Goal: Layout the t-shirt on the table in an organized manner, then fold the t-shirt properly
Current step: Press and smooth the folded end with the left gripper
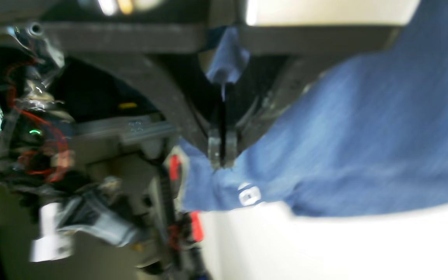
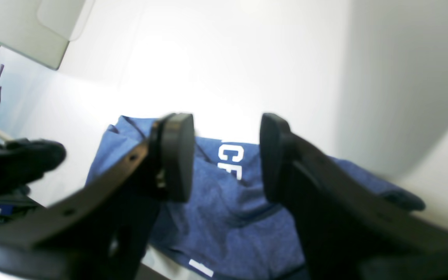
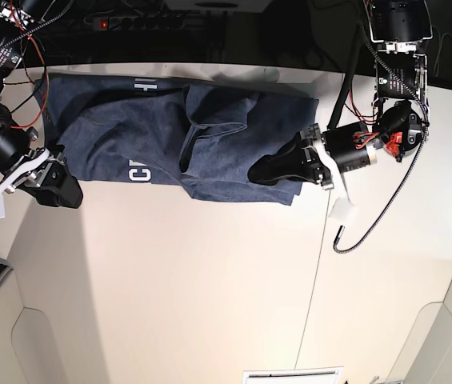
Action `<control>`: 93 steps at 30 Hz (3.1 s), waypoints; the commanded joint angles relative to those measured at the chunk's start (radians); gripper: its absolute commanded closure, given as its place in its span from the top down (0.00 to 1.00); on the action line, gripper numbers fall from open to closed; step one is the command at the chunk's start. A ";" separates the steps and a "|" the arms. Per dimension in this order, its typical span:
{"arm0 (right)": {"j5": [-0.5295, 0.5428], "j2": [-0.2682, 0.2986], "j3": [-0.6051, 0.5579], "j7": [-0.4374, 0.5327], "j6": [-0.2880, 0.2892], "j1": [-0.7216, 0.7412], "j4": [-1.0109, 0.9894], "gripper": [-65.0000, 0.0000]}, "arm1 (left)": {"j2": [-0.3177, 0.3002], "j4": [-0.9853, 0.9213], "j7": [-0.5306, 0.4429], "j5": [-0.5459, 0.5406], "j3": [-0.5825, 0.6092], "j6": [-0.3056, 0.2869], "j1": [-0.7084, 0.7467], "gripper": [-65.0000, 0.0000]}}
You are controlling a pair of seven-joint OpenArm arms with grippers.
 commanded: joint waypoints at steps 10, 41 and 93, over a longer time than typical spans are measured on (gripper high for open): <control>0.031 0.008 0.002 0.023 0.001 0.010 0.018 0.41 | 0.000 0.009 -0.176 0.222 0.218 -0.012 0.032 0.00; 0.011 0.211 0.011 0.008 -0.020 0.013 -0.341 0.60 | 0.060 0.021 -0.382 0.406 0.350 -0.012 -0.071 0.23; -0.066 0.211 -0.023 0.119 -0.025 -0.008 -0.453 0.60 | 0.060 0.021 -0.382 0.417 0.350 -0.012 -0.070 0.23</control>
